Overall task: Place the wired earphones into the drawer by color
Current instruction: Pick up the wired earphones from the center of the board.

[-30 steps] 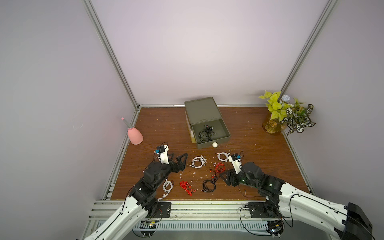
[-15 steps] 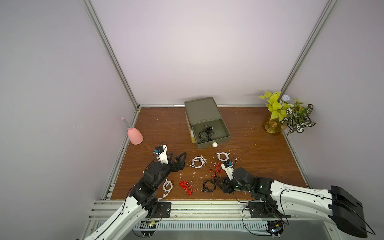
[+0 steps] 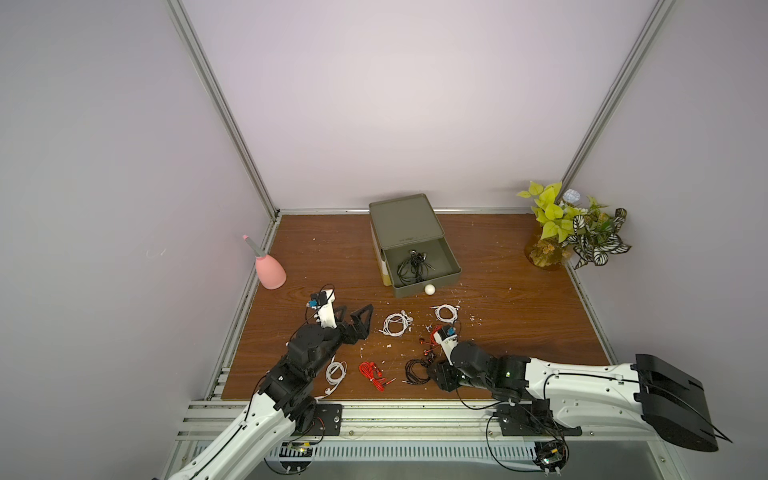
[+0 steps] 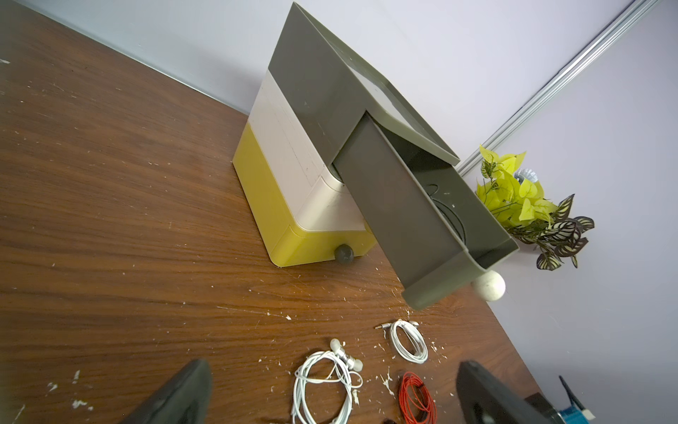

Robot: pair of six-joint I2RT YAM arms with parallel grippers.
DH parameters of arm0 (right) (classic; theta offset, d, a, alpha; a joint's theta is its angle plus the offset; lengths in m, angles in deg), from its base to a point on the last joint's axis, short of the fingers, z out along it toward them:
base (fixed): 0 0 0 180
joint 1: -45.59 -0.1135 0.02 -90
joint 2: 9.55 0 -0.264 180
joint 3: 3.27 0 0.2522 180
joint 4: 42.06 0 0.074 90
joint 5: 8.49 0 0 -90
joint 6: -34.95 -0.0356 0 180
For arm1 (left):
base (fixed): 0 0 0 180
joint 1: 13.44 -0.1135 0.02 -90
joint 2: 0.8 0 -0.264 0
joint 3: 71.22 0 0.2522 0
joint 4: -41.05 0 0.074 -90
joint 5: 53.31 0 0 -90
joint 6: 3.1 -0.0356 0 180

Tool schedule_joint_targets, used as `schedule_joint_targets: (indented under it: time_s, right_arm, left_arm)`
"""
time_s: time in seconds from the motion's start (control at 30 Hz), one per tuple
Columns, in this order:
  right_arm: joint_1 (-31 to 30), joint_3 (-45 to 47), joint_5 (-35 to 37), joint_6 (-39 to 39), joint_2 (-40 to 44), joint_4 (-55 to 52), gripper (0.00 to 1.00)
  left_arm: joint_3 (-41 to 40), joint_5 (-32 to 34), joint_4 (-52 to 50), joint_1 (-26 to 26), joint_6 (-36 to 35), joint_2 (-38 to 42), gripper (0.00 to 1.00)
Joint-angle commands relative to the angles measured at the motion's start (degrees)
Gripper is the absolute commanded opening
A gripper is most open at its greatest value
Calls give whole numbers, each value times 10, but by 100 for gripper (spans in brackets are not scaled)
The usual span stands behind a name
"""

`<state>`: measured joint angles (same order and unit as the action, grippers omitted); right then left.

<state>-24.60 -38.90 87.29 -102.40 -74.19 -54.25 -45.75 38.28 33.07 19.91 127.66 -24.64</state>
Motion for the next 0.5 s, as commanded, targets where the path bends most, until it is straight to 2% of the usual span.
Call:
schedule_joint_targets:
  time_s: [0.0, 0.47]
  right_arm:
    - [-5, -21, 21, -9, -9, 13, 46]
    - [-12, -38, 20, -9, -63, 32, 38]
  left_arm:
    - [-9, 3, 4, 4, 3, 11, 100]
    - [-12, 3, 9, 4, 3, 11, 100]
